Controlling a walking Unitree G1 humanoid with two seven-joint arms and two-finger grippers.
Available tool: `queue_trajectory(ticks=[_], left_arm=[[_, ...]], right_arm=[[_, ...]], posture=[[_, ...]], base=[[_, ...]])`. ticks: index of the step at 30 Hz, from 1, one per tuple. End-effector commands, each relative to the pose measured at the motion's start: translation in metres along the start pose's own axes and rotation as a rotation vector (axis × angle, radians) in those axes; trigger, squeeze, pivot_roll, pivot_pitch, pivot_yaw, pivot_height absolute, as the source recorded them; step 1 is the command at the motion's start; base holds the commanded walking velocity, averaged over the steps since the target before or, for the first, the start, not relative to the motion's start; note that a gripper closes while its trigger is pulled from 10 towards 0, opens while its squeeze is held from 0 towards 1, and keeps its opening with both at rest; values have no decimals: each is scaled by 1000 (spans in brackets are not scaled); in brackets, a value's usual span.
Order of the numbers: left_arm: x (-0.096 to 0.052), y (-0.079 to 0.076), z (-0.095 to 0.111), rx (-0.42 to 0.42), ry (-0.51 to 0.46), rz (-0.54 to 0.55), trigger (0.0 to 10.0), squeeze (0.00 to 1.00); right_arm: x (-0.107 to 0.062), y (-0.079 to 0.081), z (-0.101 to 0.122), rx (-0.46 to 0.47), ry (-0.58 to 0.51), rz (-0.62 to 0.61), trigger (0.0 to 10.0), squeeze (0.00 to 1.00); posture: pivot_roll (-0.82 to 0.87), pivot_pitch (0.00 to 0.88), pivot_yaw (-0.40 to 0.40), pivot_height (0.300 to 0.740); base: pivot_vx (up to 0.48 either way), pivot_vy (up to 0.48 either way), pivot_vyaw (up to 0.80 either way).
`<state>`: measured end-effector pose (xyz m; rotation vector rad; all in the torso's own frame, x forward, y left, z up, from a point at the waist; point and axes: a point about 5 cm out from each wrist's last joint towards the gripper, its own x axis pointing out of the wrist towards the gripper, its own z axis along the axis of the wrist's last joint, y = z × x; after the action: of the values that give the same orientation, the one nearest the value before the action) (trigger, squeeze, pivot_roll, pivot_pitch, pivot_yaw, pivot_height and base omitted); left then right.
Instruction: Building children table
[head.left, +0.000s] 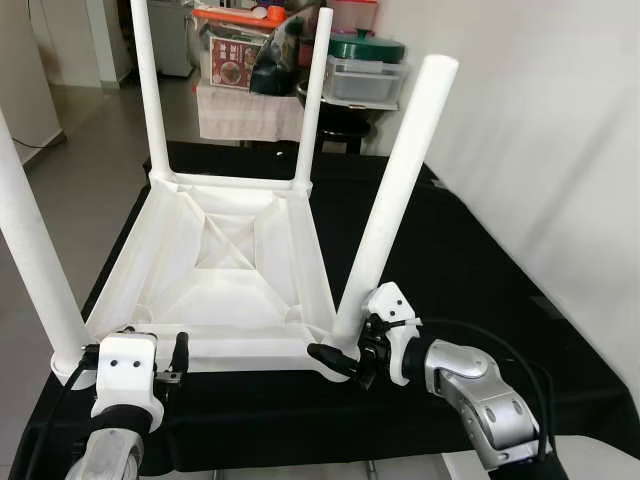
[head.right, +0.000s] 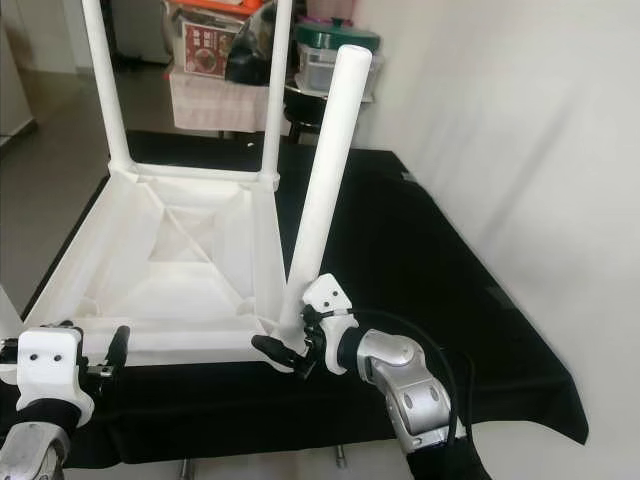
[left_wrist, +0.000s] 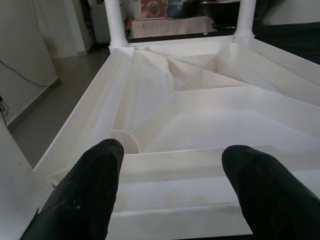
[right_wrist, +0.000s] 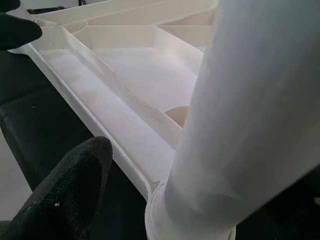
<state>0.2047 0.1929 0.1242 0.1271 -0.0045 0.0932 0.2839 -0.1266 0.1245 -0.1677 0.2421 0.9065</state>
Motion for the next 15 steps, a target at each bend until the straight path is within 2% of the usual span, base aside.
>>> queue_trajectory(ticks=[1, 4, 7, 10, 11, 12, 15], left_arm=[[2, -3, -1, 16, 8, -19, 10000, 0], [2, -4, 0, 15, 6, -27, 10000, 0], [1, -10, 1, 4, 5, -77, 10000, 0], [1, -10, 1, 4, 5, -77, 10000, 0], [1, -15, 2, 2, 3, -117, 10000, 0], [1, -15, 2, 2, 3, -117, 10000, 0], [-1, -25, 4, -4, -3, -211, 10000, 0]], right_arm=[[2, -1, 0, -21, 8, -6, 10000, 1000], [2, -3, -1, -22, 16, -25, 10000, 1000], [-5, -12, -4, -24, 34, -32, 10000, 1000], [-5, -12, -4, -24, 34, -32, 10000, 1000], [-15, -10, -7, -48, 67, 64, 10000, 1000], [-15, -10, -7, -48, 67, 64, 10000, 1000], [-37, -1, -11, -76, 145, 295, 10000, 1000]], posture=[[-185, 0, -101, 740], [-185, 0, -100, 740], [-186, 4, -96, 740], [-186, 4, -96, 740], [-187, 6, -94, 740], [-187, 6, -94, 740], [-187, 7, -95, 740]], base=[[0, 0, 0], [0, 0, 0], [0, 0, 0], [0, 0, 0], [0, 0, 0], [0, 0, 0], [0, 0, 0]])
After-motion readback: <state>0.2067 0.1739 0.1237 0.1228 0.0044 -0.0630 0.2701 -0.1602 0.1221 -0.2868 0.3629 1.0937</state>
